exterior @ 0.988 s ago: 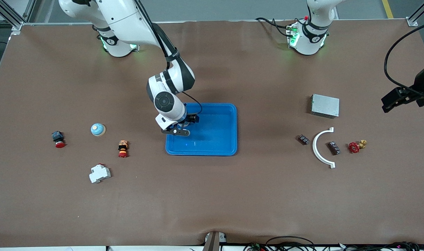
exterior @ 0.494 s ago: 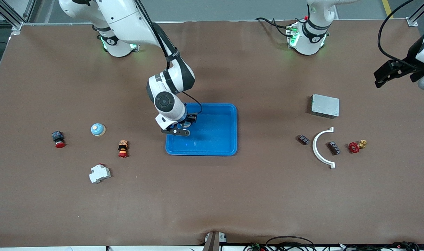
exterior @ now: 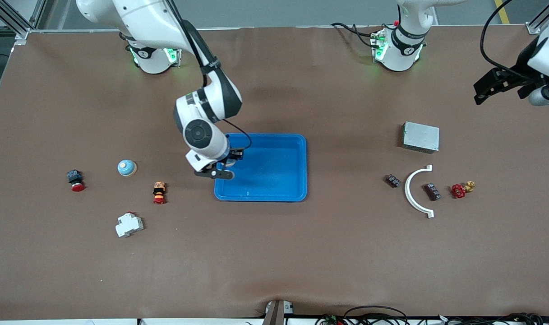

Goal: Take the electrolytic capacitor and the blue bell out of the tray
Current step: 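Raise the left gripper away while the right gripper lifts the bell from the tray, then carry the bell with the right gripper toward the white breaker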

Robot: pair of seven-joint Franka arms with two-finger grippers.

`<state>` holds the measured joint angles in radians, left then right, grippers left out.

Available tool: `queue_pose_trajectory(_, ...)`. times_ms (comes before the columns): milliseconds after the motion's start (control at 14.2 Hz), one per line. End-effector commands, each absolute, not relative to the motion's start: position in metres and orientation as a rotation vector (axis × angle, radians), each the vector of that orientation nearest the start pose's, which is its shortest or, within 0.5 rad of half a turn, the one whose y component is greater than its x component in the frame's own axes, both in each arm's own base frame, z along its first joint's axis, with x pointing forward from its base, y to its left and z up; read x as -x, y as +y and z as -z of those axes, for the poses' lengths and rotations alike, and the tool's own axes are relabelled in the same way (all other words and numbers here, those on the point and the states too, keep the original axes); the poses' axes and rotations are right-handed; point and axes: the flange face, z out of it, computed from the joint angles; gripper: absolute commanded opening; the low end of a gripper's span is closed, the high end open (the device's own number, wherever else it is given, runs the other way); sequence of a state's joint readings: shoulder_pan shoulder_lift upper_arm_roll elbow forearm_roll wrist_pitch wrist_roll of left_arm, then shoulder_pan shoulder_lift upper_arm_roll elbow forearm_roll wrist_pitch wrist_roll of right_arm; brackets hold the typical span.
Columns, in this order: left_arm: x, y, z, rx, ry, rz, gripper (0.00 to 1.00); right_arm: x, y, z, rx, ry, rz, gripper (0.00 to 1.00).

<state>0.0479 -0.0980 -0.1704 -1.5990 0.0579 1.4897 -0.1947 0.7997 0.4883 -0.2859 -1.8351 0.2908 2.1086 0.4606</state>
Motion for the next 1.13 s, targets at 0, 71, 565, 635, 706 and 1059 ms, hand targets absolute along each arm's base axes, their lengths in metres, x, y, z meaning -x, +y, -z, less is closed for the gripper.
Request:
queue_pose_trajectory(0, -0.502, -0.074, -0.663, 3.076, -0.088, 0.013, 1.00, -0.555, 0.291, -0.299, 3.134, 0.071, -0.356, 0.11)
queue_pose_trajectory(71, -0.502, -0.074, -0.663, 3.076, -0.088, 0.013, 1.00, -0.566, 0.272, -0.311, 3.136, 0.002, -0.369, 0.11)
queue_pose_trajectory(565, -0.496, -0.075, -0.663, 3.069, -0.082, -0.014, 1.00, -0.630, 0.132, -0.386, 3.079, -0.395, -0.353, 0.12)
queue_pose_trajectory(635, -0.496, -0.076, -0.665, 3.069, -0.089, -0.009, 1.00, -0.635, 0.110, -0.386, 3.059, -0.457, -0.347, 0.12)
queue_pose_trajectory(706, -0.497, -0.078, -0.665, 3.067, -0.078, -0.006, 1.00, -0.639, 0.089, -0.385, 3.042, -0.510, -0.338, 0.12)
queue_pose_trajectory(1059, -0.493, -0.095, -0.672, 3.055, -0.033, 0.029, 1.00, -0.662, -0.008, -0.369, 2.979, -0.776, -0.261, 0.11)
